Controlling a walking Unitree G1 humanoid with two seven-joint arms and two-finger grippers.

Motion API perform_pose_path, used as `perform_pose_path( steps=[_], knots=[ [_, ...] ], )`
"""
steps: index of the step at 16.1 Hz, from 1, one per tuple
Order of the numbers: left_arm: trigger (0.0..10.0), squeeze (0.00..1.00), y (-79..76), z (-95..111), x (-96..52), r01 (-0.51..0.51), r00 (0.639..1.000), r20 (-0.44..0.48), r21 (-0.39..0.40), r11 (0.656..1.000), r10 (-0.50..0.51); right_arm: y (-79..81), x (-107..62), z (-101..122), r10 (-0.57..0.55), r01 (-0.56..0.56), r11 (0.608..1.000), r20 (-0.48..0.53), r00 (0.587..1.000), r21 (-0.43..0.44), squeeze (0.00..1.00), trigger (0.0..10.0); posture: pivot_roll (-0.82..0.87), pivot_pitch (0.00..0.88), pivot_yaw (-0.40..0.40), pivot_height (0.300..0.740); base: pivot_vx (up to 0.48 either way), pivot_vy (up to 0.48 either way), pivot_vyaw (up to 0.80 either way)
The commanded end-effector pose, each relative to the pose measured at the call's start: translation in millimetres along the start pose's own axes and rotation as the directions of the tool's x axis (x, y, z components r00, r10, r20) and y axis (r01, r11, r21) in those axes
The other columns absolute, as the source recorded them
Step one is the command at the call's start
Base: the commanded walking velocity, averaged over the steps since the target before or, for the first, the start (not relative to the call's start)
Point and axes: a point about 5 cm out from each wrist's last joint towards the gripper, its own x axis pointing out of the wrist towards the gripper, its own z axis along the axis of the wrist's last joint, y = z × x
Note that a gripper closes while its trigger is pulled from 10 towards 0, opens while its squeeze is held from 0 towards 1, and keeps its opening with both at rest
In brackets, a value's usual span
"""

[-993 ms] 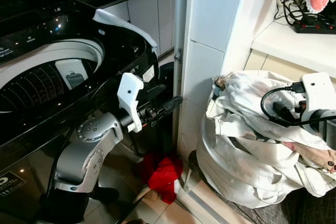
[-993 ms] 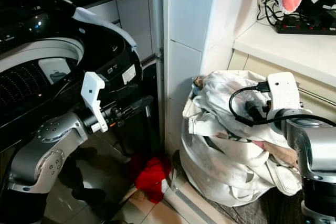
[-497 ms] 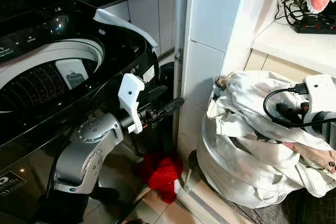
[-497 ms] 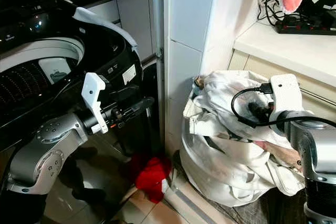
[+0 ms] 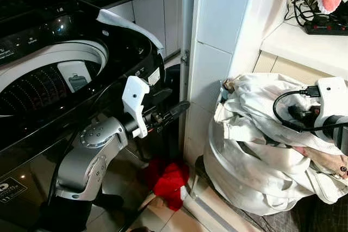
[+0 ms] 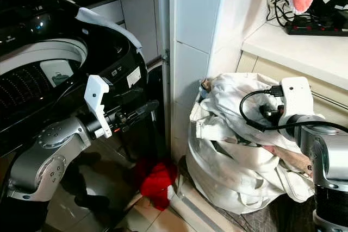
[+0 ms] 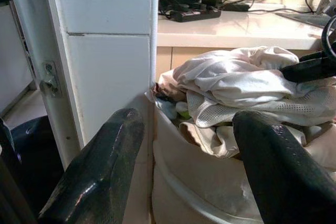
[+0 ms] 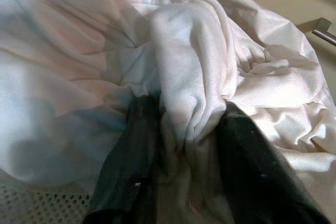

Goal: Clothes washing

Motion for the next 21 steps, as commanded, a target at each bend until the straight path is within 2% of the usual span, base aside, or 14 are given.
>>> perform_pose_path(
  steps=[1, 6, 9, 10, 11, 12, 13, 14, 16, 17, 18, 19, 20, 21],
  knots=[
    [10.0, 0.00, 1.2, 4, 2.4, -0.001, 1.000, 0.000, 0.027, 1.000, 0.001, -1.0, -2.0, -1, 0.001, -0.001, 1.000, 0.003, 1.000, 0.014, 0.00, 0.0, -0.06, 0.000, 0.041, 0.740, 0.000, 0.000, 0.00],
    [10.0, 0.00, 5.3, 5, 3.7, -0.045, 0.999, 0.006, 0.056, 0.997, 0.045, -5.1, -6.1, 4, 0.005, -0.008, 0.998, 0.043, 0.999, 0.070, 0.00, 0.0, -0.05, 0.000, 0.042, 0.740, 0.000, 0.000, 0.00],
    [10.0, 0.00, 13.3, 11, 3.5, -0.093, 0.995, 0.037, 0.014, 0.996, 0.093, -12.3, -19.7, 36, -0.004, -0.022, 0.990, 0.186, 0.983, 0.137, 0.00, 0.0, -0.05, 0.000, 0.046, 0.740, 0.000, 0.000, 0.00],
    [10.0, 0.00, 14.9, 12, 3.3, -0.101, 0.994, 0.042, 0.016, 0.995, 0.101, -12.8, -22.3, 41, -0.003, -0.029, 0.988, 0.206, 0.979, 0.151, 0.00, 0.0, -0.05, 0.000, 0.050, 0.740, 0.000, 0.000, 0.00],
    [10.0, 0.00, 17.5, 14, 4.7, -0.111, 0.993, 0.045, 0.048, 0.993, 0.109, -16.4, -34.3, 63, 0.005, -0.060, 0.981, 0.287, 0.958, 0.185, 0.00, 0.0, -0.05, 0.000, 0.053, 0.740, 0.000, 0.000, 0.00],
    [10.0, 0.00, 17.9, 15, 5.4, -0.114, 0.993, 0.048, 0.055, 0.992, 0.111, -17.0, -37.3, 69, 0.009, -0.071, 0.979, 0.310, 0.951, 0.190, 0.00, 0.0, -0.05, 0.000, 0.055, 0.740, 0.000, 0.000, 0.00],
    [10.0, 0.00, 17.8, 18, 7.3, -0.112, 0.992, 0.057, 0.056, 0.992, 0.109, -17.2, -45.0, 84, 0.025, -0.108, 0.974, 0.375, 0.927, 0.201, 0.00, 0.0, -0.05, 0.000, 0.057, 0.740, 0.000, 0.000, 0.00],
    [10.0, 0.00, 18.3, 26, 11.5, -0.111, 0.991, 0.088, 0.061, 0.992, 0.105, -10.8, -59.3, 117, 0.092, -0.230, 0.950, 0.515, 0.852, 0.212, 0.00, 0.0, -0.06, 0.000, 0.064, 0.740, 0.000, 0.000, 0.00],
    [10.0, 0.00, 18.6, 42, 19.8, -0.113, 0.981, 0.162, 0.041, 0.993, 0.105, 6.8, -68.4, 146, 0.193, -0.372, 0.911, 0.610, 0.769, 0.181, 0.00, 0.0, -0.07, 0.000, 0.076, 0.740, 0.000, 0.000, 0.00],
    [10.0, 1.00, 18.5, 50, 24.2, -0.118, 0.973, 0.200, 0.022, 0.993, 0.111, 16.8, -69.5, 154, 0.246, -0.427, 0.891, 0.624, 0.741, 0.155, 0.00, 0.0, -0.07, 0.000, 0.076, 0.740, 0.000, 0.000, 0.00],
    [10.0, 1.00, 16.3, 70, 37.3, -0.117, 0.955, 0.277, 0.036, 0.993, 0.102, 47.8, -67.9, 164, 0.398, -0.571, 0.817, 0.634, 0.663, 0.085, 0.00, 0.0, -0.08, 0.000, 0.079, 0.740, 0.000, 0.000, 0.00],
    [10.0, 1.00, 13.6, 81, 45.7, -0.106, 0.945, 0.314, 0.043, 0.993, 0.088, 67.7, -66.3, 166, 0.485, -0.632, 0.774, 0.614, 0.623, 0.030, 0.00, 0.0, -0.07, 0.000, 0.072, 0.740, 0.000, 0.000, 0.00],
    [10.0, 1.00, 12.3, 89, 51.0, -0.106, 0.934, 0.347, 0.039, 0.994, 0.086, 81.0, -66.1, 167, 0.537, -0.681, 0.732, 0.604, 0.589, 0.014, 0.00, 0.0, -0.07, 0.000, 0.071, 0.740, 0.000, 0.000, 0.00],
    [10.0, 1.00, 12.1, 91, 52.4, -0.107, 0.930, 0.357, 0.036, 0.994, 0.087, 84.3, -66.4, 168, 0.547, -0.695, 0.719, 0.604, 0.580, 0.016, 0.00, 0.0, -0.07, 0.000, 0.071, 0.740, 0.000, 0.000, 0.00]
  ],
)
